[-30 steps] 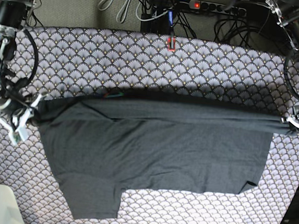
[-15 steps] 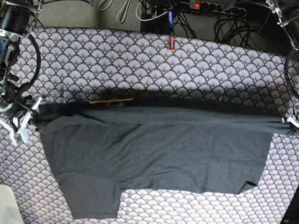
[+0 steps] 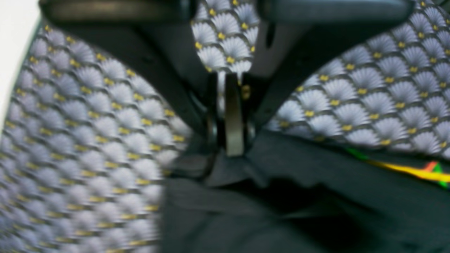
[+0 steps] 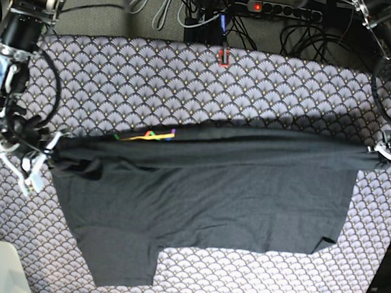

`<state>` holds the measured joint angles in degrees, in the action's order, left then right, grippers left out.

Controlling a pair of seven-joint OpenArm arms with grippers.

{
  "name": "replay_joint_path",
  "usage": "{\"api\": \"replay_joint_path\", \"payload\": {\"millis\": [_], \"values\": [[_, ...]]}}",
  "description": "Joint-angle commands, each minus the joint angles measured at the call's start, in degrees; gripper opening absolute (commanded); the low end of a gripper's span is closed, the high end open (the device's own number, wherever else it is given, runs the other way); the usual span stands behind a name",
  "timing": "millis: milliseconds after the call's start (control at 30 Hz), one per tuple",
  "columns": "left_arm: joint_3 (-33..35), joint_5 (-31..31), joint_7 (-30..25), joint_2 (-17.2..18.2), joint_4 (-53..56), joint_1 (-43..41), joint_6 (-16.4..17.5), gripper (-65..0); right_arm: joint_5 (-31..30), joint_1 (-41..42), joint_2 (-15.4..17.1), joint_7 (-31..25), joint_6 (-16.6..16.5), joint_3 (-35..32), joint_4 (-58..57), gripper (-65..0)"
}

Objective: Fold the T-shirt properly
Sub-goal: 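Pull the held edge back toward the collar end, unfolding, then lay the shirt edge flat and open both grippers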

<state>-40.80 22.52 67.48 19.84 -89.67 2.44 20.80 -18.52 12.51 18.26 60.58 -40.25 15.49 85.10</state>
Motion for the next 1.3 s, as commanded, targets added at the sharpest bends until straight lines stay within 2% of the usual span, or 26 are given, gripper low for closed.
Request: {"api": "replay_joint_path", "payload": {"millis": [0, 200, 300, 400, 533, 633, 700, 900, 1100, 1267], "values": [[-0.3, 0.55, -1.42, 1.13, -1.01, 0.95, -0.18, -64.5, -0.07, 0.81, 1.56, -0.93, 0.25, 0.82, 1.01, -65.0], [-0.57, 0.64, -1.59, 1.13, -1.01, -0.02, -0.09, -64.5, -0.25, 0.72, 2.35, -0.93, 0.25, 0.91, 1.1, -65.0], [-0.65, 0.64, -1.59, 1.48, -1.01, -0.2, -0.09, -64.5, -0.33, 0.54, 2.0, -0.93, 0.25, 5.39, 3.03, -65.0], [-0.65, 0.73, -1.59, 2.1, -0.93, -0.28, -0.09, -64.5, -0.25, 0.54, -0.11, -0.93, 0.25, 8.56, 5.32, -65.0], [-0.65, 0.73, -1.59, 2.19, -1.01, -0.99, -0.09, -64.5, -0.16, 0.19, -0.11, -0.49, 0.25, 6.71, 7.08, -65.0], [-0.65, 0.73, -1.59, 2.19, -1.01, -0.99, -0.09, -64.5, -0.25, -2.36, 2.71, -0.84, 0.25, 2.4, 7.52, -65.0], [-0.65, 0.73, -1.59, 2.19, -1.01, -1.07, -0.09, -64.5, -0.25, -3.24, 2.97, -0.93, 0.25, 2.32, 7.6, -65.0], [-0.65, 0.73, -1.59, 2.54, -1.01, -2.66, -0.01, -64.5, -0.16, -10.71, 3.23, -0.93, 0.25, 7.86, 12.17, -65.0], [-0.65, 0.82, -1.59, 3.42, -1.01, -5.38, -0.01, -64.5, -0.16, -21.52, 2.88, -0.93, 0.25, 8.56, 20.53, -65.0], [-0.57, 0.82, -1.68, 5.0, -1.01, -7.23, -0.01, -64.5, -0.16, -27.24, 2.79, -0.93, 0.25, 8.56, 21.85, -65.0]]}}
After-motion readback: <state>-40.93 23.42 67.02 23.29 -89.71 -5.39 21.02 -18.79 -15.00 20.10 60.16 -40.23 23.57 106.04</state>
